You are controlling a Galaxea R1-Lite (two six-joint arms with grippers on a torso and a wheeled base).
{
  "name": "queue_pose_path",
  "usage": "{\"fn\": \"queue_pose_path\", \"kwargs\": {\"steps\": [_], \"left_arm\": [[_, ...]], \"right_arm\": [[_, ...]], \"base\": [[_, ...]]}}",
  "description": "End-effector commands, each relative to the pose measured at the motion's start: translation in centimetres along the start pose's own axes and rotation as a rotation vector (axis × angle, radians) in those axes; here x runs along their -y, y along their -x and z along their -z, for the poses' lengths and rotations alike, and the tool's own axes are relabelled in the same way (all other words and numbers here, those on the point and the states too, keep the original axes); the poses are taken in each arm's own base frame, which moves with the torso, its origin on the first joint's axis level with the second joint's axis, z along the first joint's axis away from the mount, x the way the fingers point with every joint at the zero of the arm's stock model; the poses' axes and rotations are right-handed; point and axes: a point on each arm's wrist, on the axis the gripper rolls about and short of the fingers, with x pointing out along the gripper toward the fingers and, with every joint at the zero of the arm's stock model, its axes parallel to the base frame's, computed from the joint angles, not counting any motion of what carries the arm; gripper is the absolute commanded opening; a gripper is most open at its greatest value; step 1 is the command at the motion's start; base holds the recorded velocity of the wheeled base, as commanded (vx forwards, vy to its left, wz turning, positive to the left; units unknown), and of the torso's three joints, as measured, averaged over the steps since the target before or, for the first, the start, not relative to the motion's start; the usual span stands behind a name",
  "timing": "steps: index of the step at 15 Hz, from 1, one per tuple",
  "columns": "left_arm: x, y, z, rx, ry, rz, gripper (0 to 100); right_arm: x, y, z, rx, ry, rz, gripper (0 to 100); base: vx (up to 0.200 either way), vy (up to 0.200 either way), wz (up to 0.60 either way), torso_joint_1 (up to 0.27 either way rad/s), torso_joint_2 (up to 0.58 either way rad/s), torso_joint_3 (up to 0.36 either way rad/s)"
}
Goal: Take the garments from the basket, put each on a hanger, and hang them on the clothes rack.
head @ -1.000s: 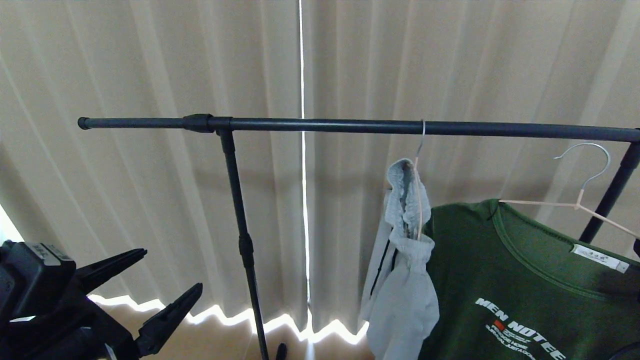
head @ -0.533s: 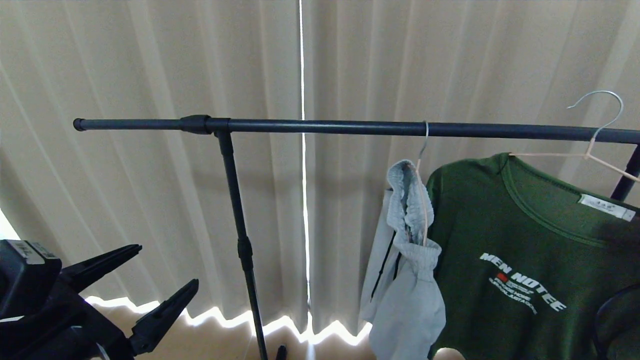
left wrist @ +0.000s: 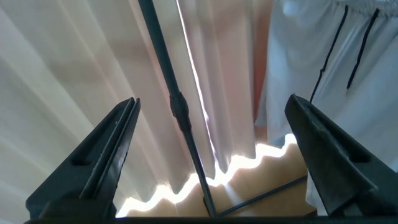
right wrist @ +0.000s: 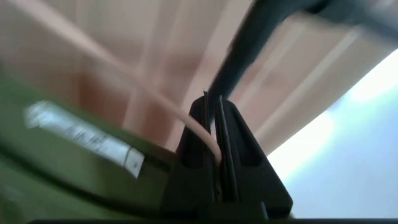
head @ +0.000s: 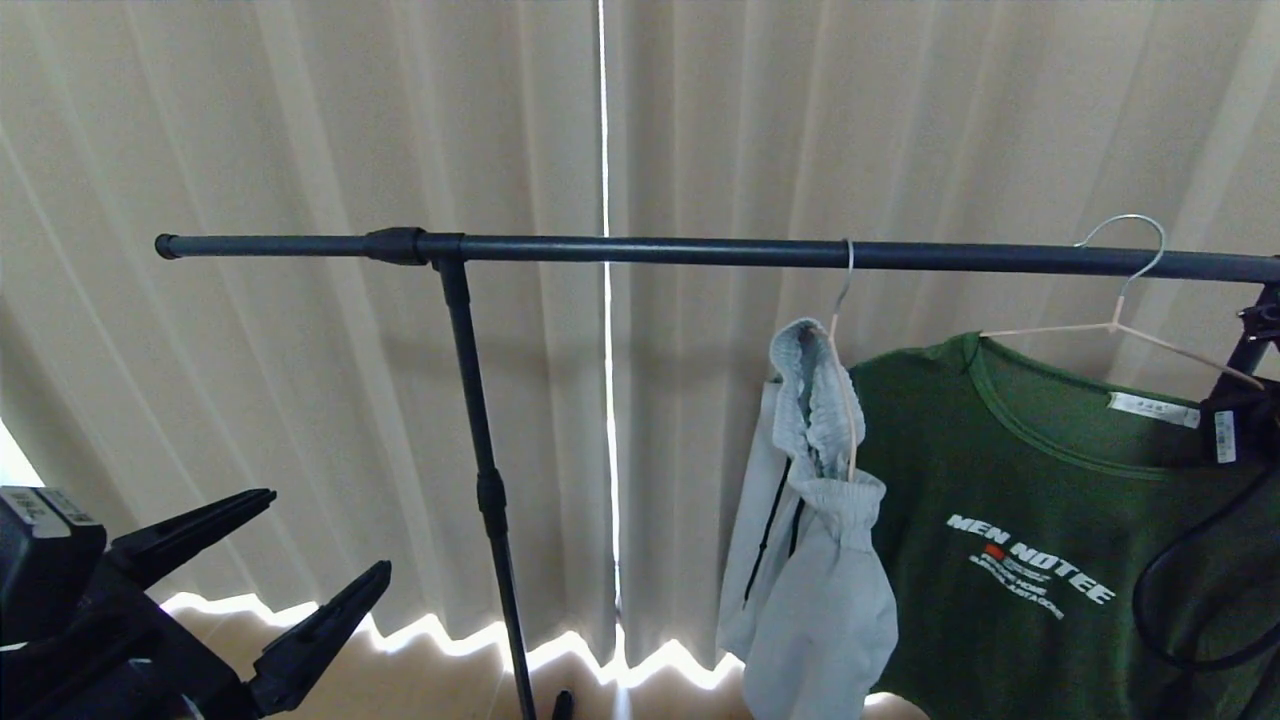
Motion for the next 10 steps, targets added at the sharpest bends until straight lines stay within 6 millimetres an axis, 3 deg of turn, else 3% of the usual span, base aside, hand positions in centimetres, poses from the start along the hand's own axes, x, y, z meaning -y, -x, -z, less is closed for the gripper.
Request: {"fn": "queue_pose_path", "kwargs": {"steps": [1, 9, 10], "left_arm": [[0.0, 0.2, -0.1, 0.012, -0.001, -0.002, 100], [0.0, 0.3, -0.1, 0.009, -0.001, -0.002, 100], [0.0, 0.3, 0.0, 0.007, 0.001, -0.001, 100]], "right_arm": [[-1.0, -0.8, 1.3, -0.058, 0.019, -0.034, 0], [-3.8, 1.1, 2.1, 0.035, 0.027, -0.13, 0], [-4.1, 1.5, 2.3, 0.036, 0.029, -0.15, 100]], "base": [[0.0, 0.0, 0.0, 0.0, 0.0, 0.0], [0.0, 0.0, 0.0, 0.0, 0.0, 0.0], [0.0, 0.0, 0.0, 0.0, 0.0, 0.0]]}}
